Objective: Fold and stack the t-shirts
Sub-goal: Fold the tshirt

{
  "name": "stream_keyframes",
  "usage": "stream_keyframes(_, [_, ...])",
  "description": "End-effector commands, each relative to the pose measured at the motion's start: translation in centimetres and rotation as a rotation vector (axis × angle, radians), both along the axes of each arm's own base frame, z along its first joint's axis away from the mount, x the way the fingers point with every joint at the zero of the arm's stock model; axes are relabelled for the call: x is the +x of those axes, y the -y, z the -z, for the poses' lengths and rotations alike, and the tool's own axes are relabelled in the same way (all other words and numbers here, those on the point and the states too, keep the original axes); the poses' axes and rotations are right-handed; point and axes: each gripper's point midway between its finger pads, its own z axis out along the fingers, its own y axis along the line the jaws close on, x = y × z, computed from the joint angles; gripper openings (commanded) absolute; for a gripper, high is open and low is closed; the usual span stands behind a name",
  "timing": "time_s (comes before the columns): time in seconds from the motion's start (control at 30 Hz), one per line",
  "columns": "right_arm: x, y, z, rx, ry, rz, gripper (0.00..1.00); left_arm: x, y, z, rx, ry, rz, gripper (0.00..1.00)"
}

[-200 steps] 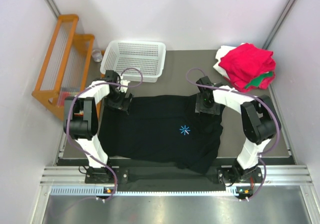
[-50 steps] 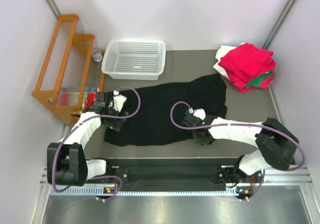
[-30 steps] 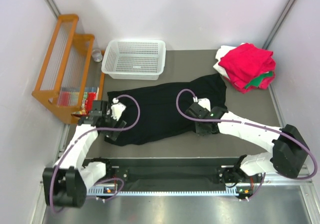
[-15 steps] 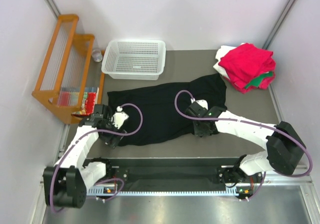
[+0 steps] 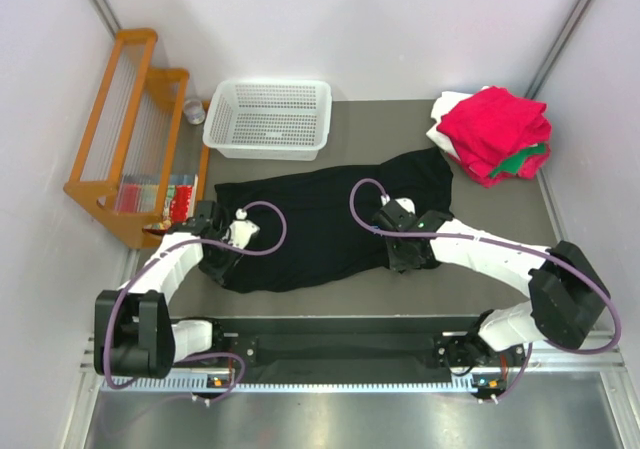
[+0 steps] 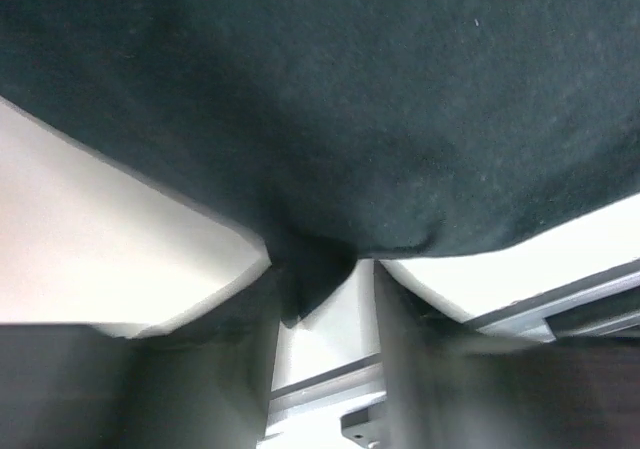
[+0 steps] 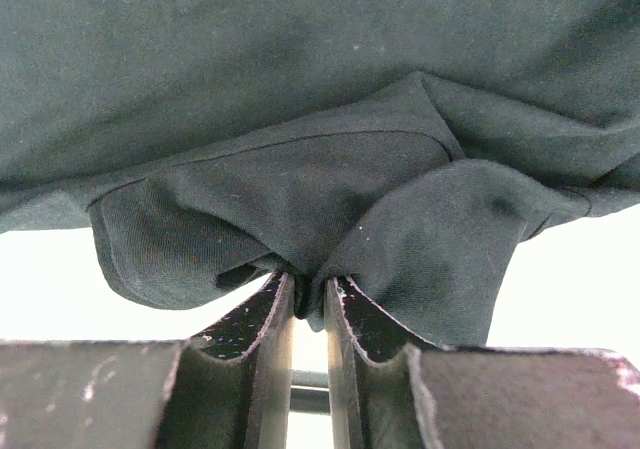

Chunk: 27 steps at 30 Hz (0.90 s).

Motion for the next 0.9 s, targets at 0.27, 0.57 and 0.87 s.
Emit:
stream_keyframes(0.27, [0.7,0.8,-3.1,0.026,0.076,0.033,0.15,2.9,0.1,-2.0,-0.014,0.128,-0.034,0.00])
stream_keyframes(0.57, [-3.0,1.4,-4.9,0.102,0.002,-0.018,0.15,3.0,1.1,-7.3,-0.064,0.152,0.030,0.00])
stream_keyframes(0.87, [-9.1,4.2,-5.5,0.127,-0.134,-0.038,0.15,0.6,0.3,-10.0,-0.022,0.152,0.093,0.10])
